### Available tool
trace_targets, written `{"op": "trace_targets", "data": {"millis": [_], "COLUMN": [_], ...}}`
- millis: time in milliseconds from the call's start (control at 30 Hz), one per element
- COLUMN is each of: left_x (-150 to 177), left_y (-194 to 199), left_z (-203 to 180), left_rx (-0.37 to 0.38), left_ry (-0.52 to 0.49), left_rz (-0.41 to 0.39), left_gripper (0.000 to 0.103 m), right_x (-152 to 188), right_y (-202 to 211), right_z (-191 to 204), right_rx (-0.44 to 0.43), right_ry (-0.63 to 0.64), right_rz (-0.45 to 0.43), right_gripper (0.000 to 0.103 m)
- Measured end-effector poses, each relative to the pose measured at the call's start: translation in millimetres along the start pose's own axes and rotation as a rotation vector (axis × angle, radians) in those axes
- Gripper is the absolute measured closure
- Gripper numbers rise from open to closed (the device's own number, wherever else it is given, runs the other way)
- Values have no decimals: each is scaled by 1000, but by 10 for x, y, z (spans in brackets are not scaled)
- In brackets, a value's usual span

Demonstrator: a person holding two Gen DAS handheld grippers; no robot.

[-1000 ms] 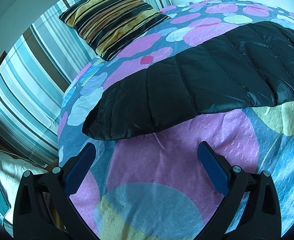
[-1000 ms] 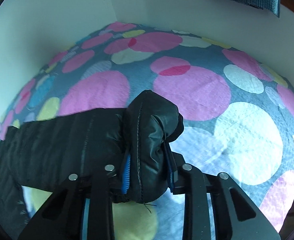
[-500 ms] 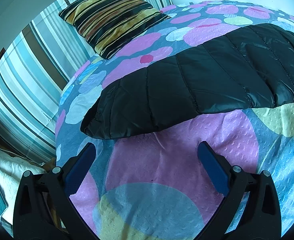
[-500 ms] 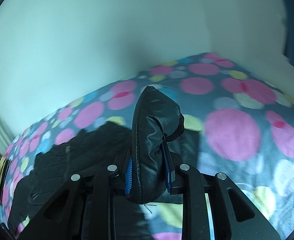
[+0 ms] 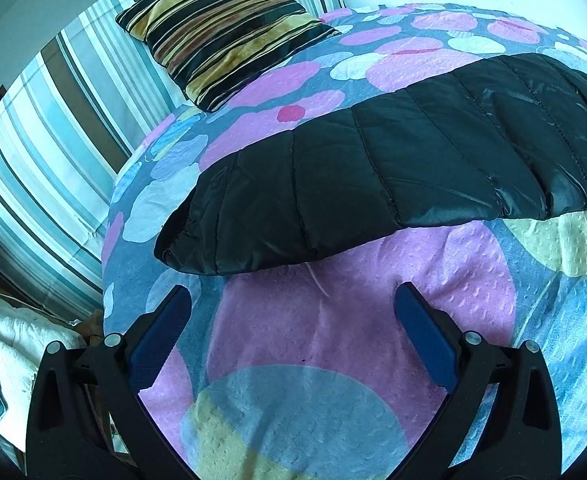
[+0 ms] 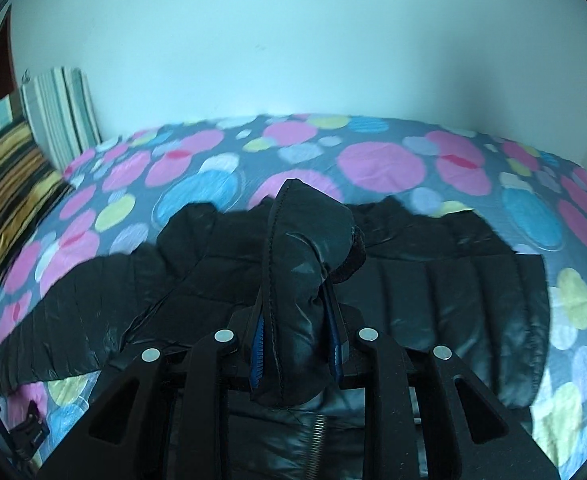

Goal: Fold large clothes
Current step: 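Carry the held sleeve across the jacket body with the right tool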

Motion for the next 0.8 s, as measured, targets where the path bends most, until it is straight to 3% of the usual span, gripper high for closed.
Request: {"op": "trace_targets", "data": {"millis": [467, 633, 800], "left_x": [0, 2, 0], "left_y": [-6, 0, 4], "left_z": [-6, -11, -9], "left_rx": [-5, -8, -10], "left_ry": [-5, -7, -8], "left_rz": [-2, -3, -4], "left_gripper": [2, 2, 2], "right_x": [322, 271, 190], "right_y": [-665, -393, 248], "right_z": [385, 457, 182], "right_rx": [-30, -115, -163], "right_ry": [102, 101, 37], "right_rz": [184, 144, 27], "right_gripper": [74, 47, 46]}}
Point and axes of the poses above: each gripper's, at about its wrist camera, not at the fingertips, and y roughly against the way its jaws point, z to its left, x to its underside, the point moved 4 cm from there along -y, roughly the way its jaws point, and after that the axes turned 14 degrees about -x, right-handed, at the moved point
